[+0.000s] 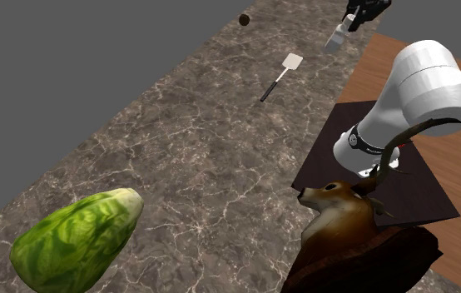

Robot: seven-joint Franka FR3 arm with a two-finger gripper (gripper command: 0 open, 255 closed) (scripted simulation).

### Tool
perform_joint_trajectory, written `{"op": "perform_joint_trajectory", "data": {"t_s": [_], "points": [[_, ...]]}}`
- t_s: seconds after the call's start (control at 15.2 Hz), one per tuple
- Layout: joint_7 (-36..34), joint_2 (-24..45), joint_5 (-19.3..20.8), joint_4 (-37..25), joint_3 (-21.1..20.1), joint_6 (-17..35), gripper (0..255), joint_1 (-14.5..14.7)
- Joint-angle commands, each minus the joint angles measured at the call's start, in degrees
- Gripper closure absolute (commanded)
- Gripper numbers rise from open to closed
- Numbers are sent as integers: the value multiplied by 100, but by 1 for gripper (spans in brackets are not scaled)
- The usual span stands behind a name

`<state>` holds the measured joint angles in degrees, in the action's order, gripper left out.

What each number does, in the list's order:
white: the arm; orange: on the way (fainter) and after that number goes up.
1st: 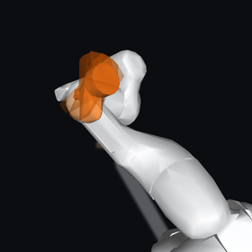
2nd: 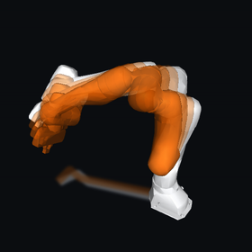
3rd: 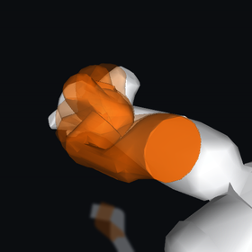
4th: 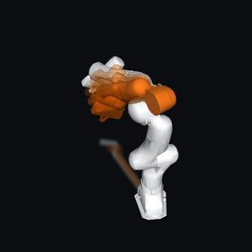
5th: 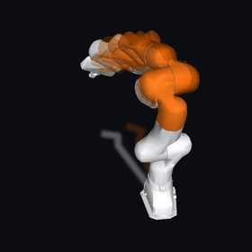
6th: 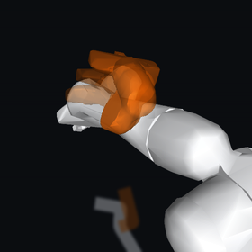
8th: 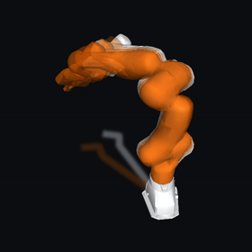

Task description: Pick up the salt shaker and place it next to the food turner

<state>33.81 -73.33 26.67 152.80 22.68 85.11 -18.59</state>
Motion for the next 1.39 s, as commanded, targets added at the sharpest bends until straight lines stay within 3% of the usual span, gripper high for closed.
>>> {"op": "perform_joint_trajectory", "data": {"t_s": [0.0,1.32], "points": [[75,-95,125,126,121,45,255,-68],[13,-518,1007,1693,1002,1137,255,-573]]}}
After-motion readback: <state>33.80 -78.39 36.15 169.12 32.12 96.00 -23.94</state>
